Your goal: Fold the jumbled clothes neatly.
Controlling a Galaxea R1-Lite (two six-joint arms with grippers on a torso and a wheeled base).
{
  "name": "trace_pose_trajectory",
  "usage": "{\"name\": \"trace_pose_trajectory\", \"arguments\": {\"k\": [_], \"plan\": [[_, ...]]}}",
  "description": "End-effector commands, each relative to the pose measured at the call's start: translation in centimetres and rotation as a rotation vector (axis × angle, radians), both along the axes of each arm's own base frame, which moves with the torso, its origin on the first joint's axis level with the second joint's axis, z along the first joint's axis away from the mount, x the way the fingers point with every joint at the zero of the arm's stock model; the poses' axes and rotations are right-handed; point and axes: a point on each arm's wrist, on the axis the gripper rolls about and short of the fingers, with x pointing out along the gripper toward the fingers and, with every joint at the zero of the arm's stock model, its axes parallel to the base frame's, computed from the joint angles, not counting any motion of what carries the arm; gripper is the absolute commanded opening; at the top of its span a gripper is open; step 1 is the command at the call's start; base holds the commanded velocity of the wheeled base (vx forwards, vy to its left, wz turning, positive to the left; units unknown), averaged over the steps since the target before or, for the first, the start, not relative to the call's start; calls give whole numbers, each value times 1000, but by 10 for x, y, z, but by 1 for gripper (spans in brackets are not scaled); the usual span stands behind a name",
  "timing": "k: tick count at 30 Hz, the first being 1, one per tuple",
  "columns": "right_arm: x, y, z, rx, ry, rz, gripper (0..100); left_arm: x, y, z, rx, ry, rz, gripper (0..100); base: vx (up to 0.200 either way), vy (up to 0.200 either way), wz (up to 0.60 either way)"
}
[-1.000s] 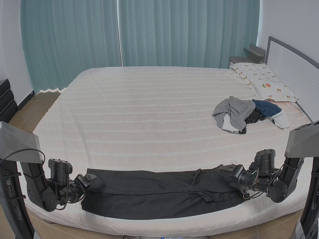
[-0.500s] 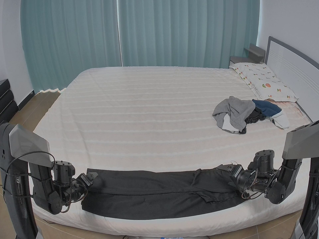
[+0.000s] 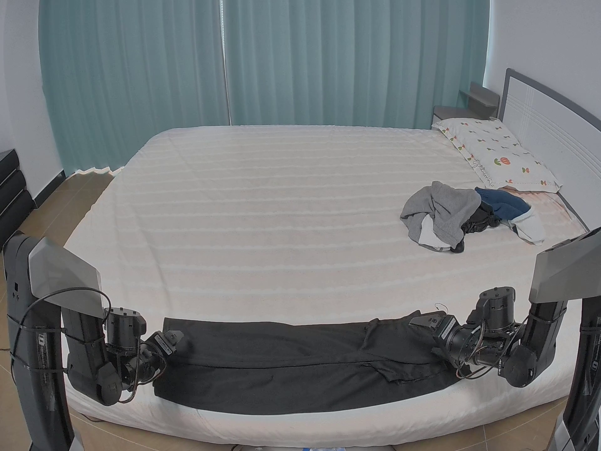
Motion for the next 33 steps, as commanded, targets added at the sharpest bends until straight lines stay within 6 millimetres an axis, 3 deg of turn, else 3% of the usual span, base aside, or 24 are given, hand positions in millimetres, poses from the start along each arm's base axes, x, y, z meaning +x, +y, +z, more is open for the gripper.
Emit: {"name": "trace_pose_trajectory", "arguments": {"k": [1, 11, 17, 23, 33], "plan": [[-1, 0, 0, -4, 0, -3, 100, -1, 0, -5, 12, 18, -6, 0, 0, 0, 0], [-8, 15, 9, -59, -5, -4, 100, 2, 0, 2, 4, -35, 13, 0, 0, 0, 0], [-11, 26, 14, -85, -14, -2, 100, 4, -1, 17, -58, -121, 72, 0, 0, 0, 0], [-13, 32, 7, -108, 55, 18, 100, 3, -4, 20, -90, -131, 82, 0, 0, 0, 0], [-19, 27, 0, -147, 104, -32, 100, 3, -4, 20, -100, -131, 88, 0, 0, 0, 0]]}}
